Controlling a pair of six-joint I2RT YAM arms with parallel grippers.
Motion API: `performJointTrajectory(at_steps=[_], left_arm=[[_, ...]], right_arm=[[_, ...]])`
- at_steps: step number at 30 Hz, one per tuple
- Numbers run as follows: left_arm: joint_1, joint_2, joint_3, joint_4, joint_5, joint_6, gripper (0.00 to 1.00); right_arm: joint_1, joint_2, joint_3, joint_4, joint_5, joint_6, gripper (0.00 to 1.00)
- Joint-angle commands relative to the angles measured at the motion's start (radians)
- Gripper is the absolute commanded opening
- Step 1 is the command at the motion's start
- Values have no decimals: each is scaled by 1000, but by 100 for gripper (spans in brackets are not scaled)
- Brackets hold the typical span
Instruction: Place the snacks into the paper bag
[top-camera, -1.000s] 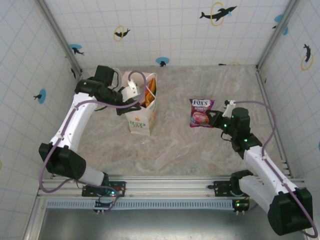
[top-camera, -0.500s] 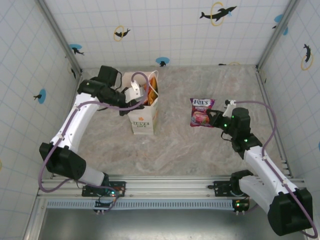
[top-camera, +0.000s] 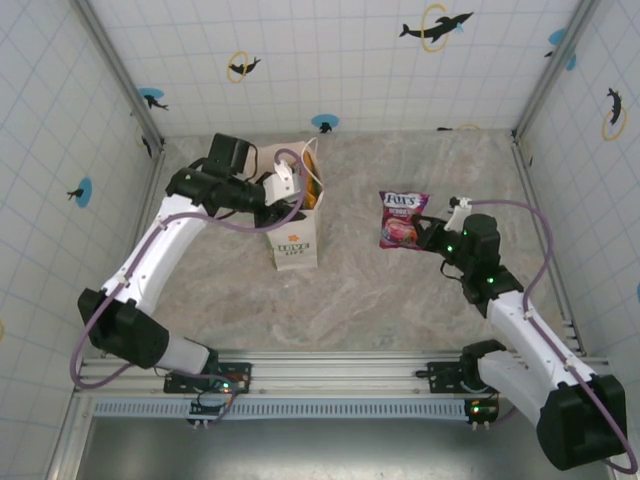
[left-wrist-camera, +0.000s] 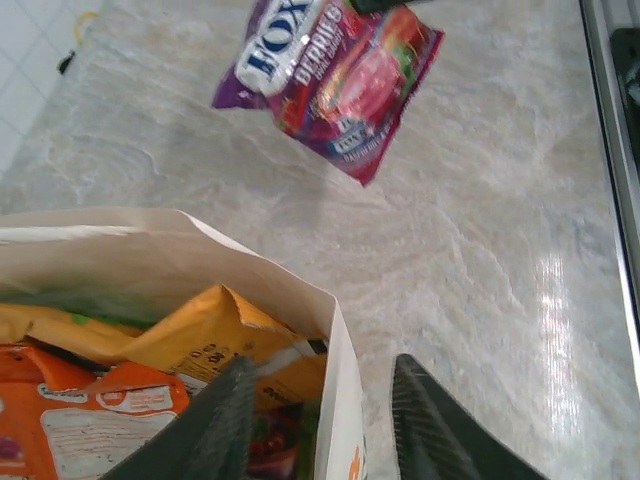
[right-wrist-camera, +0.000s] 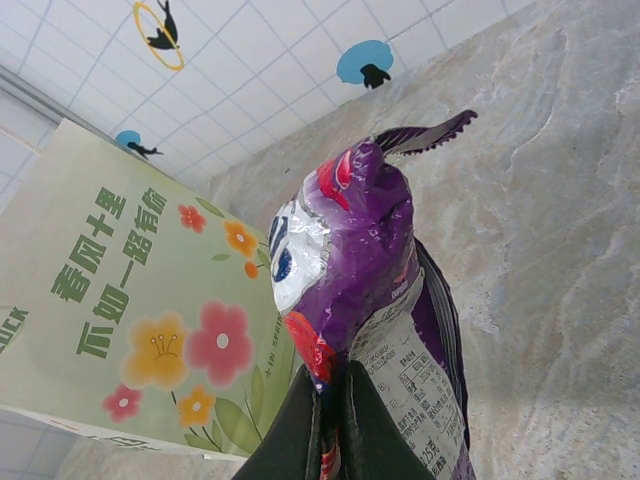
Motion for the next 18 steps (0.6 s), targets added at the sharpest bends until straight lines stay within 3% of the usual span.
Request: performJointTrajectory(at_steps=[1, 4, 8, 13, 18], left_arm=[[-2, -102, -66, 201, 8, -190, 52], [-2, -203, -161, 377, -32, -383, 60], [-2, -310, -254, 552, -185, -664, 58], [-2, -341, -229, 524, -452, -936, 58], [-2, -374, -224, 516, -701, -1126, 58]], right_arm=[[29, 0, 82, 106, 34, 0, 0], [68, 4, 121, 103, 94, -3, 0], [134, 23, 184, 112, 210, -10, 0], [278, 73, 291, 162, 386, -92, 0], [436, 125, 371, 304, 540, -217, 0]])
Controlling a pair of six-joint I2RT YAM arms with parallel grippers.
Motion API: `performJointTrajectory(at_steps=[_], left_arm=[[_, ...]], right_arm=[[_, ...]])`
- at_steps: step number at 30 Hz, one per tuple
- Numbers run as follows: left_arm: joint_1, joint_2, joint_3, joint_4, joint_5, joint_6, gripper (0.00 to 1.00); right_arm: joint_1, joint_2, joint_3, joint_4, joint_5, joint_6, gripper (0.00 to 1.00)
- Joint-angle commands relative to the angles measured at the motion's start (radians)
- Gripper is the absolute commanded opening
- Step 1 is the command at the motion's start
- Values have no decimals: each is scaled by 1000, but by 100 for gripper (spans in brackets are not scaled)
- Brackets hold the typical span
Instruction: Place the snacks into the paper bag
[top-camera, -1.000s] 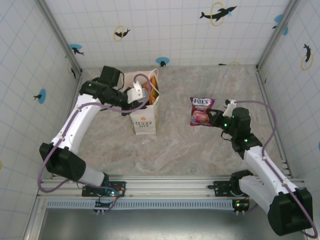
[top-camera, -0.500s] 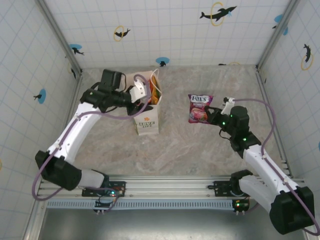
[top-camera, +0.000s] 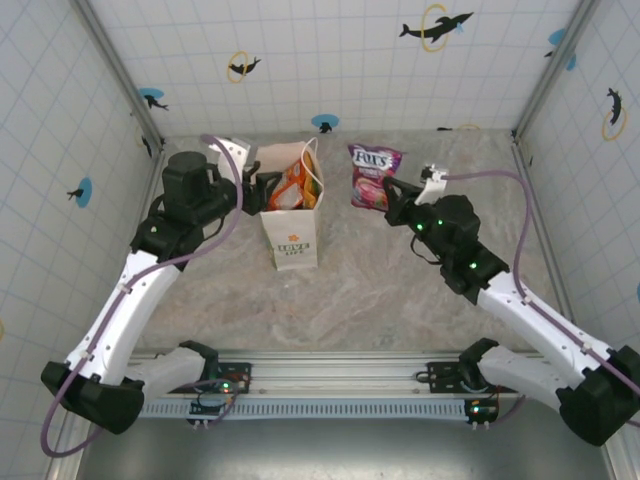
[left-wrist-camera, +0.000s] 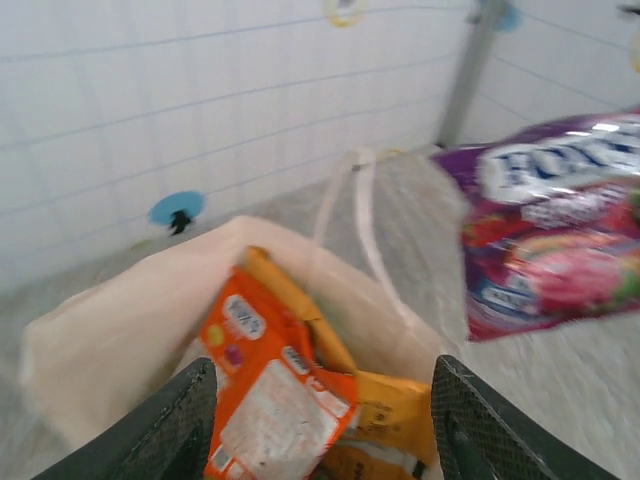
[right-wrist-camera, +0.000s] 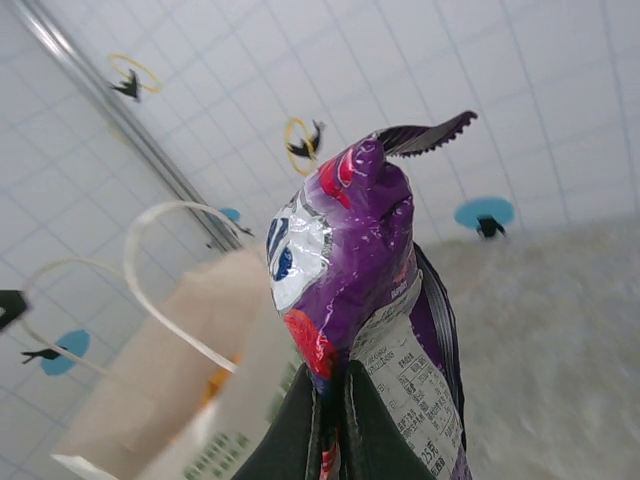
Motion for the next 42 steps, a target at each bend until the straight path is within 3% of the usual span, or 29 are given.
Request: performJointTrajectory(at_steps=[1, 6, 12, 19, 28, 33, 41, 42], left_arm=[[-1, -38, 9, 30, -247, -260, 57], [-1, -69, -18, 51, -336, -315, 56], [-1, -94, -3, 35, -430, -332, 57], [-1, -105, -3, -25, -566, -357, 56], [13, -30, -6, -50, -476, -395, 52], [122, -9, -9, -58, -345, -452, 49], [147, 0, -20, -44, -305, -451, 49], [147, 3, -19, -43, -301, -449, 49]], right_arm=[[77, 20, 83, 226, 155, -122, 0], [212, 81, 167, 355, 242, -281, 0], [328, 183, 247, 510, 249, -390, 0], [379, 353, 411, 479, 276, -439, 0], [399, 564, 568, 428, 378, -479, 0], [398, 651, 630, 409, 400, -490, 0], [382, 740, 704, 325, 431, -440, 0], [382, 744, 707, 318, 431, -438, 3]])
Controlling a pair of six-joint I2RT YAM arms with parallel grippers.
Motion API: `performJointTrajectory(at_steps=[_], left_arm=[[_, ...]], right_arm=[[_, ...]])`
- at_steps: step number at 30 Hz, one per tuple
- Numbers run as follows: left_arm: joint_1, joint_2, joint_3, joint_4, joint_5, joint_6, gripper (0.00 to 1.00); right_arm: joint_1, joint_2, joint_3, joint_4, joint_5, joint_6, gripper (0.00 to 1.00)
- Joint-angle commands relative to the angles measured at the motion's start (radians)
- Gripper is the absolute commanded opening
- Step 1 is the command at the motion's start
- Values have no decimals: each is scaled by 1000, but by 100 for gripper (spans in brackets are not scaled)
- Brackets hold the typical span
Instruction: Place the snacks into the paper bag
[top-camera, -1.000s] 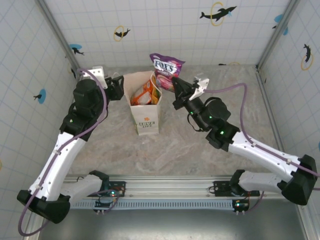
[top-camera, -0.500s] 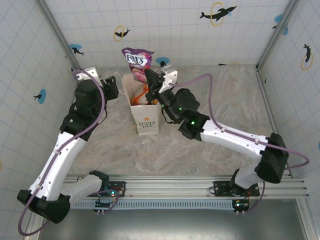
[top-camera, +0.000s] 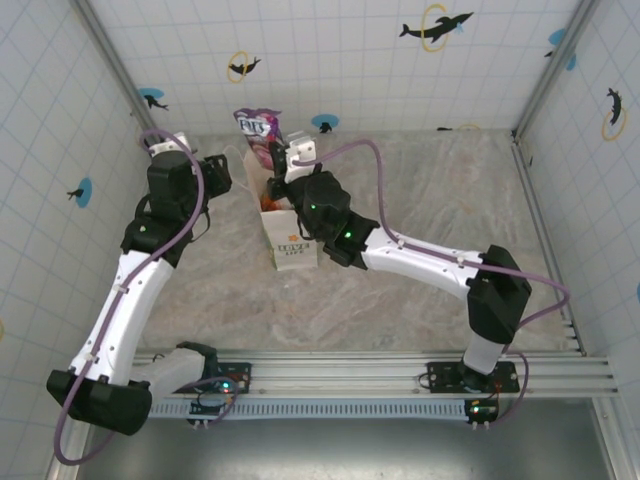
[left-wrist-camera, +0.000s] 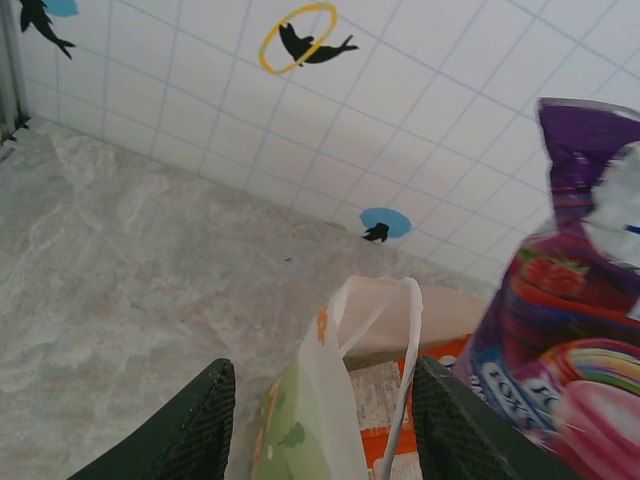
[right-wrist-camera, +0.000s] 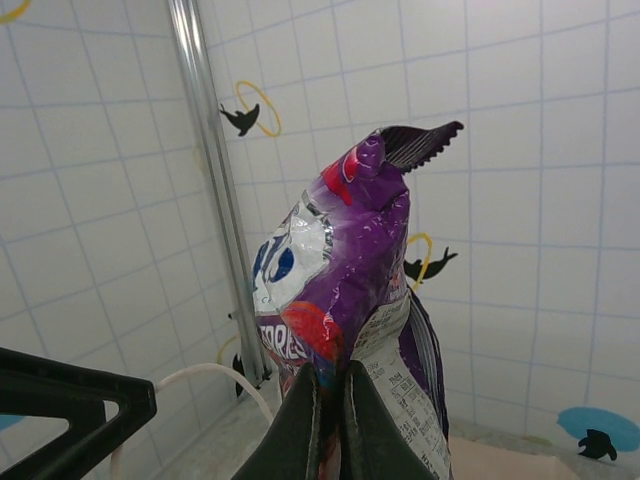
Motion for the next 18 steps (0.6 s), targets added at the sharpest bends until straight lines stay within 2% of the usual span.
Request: performJointTrajectory(at_steps=[1, 4, 7, 12, 16, 17, 18], left_arm=[[10, 10, -3, 1, 43, -12, 49], [11, 16, 4, 4, 51, -9, 49], [14, 23, 5, 12, 73, -7, 49], [20, 34, -8, 43, 133, -15, 48], [22, 48, -8, 74, 187, -29, 48], [24, 54, -3, 79, 188, -39, 47], [29, 63, 3, 79, 194, -51, 39]], right_arm=[[-5, 11, 67, 9, 22, 28, 11], [-4, 5, 71, -16, 3, 43, 32], [3, -11, 70, -29, -9, 39, 43], [8, -68, 58, -67, -30, 9, 46], [-25, -145, 56, -199, -98, 49, 47], [-43, -166, 58, -242, -125, 74, 47], [-61, -181, 57, -275, -159, 103, 47]])
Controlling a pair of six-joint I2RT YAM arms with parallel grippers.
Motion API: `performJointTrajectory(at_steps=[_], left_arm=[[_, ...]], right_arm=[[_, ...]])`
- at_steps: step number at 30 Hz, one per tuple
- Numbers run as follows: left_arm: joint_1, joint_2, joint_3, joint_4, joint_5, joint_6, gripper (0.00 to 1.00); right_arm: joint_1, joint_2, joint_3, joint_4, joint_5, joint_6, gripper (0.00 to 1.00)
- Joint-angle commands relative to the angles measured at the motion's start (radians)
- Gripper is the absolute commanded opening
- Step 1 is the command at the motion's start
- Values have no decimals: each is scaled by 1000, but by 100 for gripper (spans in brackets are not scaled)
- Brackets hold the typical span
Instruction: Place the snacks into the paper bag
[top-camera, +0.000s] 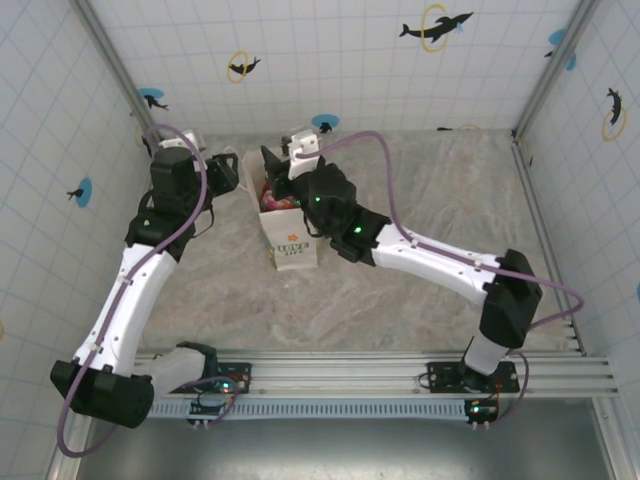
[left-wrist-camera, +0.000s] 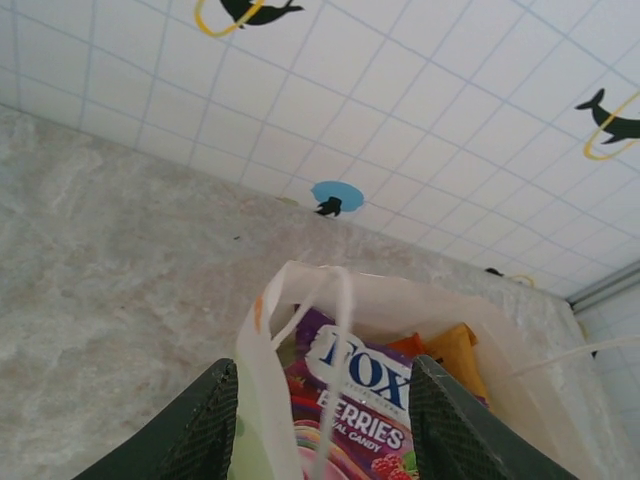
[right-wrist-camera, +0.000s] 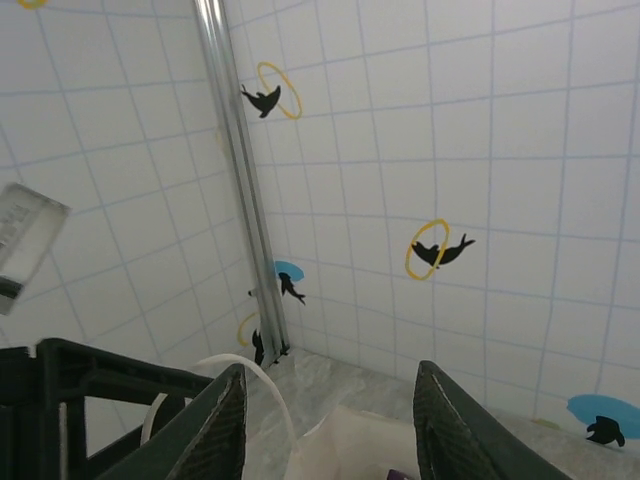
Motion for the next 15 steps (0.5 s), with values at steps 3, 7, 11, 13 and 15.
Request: performJointTrajectory(at_steps=[3, 7, 11, 13, 15], left_arm=[[61, 60, 35, 18, 136, -93, 29], [103, 76, 15, 60, 240, -154, 31], [106, 74, -3, 104, 300, -184, 31], [107, 73, -3, 112, 315, -187, 30], [107, 71, -3, 118, 327, -188, 29]], right_arm=[[-129, -136, 22, -181, -224, 196, 53], [-252, -145, 18, -282, -443, 348, 54], [-341, -146, -20, -288, -561, 459, 55], [-372, -141, -37, -271, -621, 509, 55], [-390, -125, -38, -261, -682, 545, 55]])
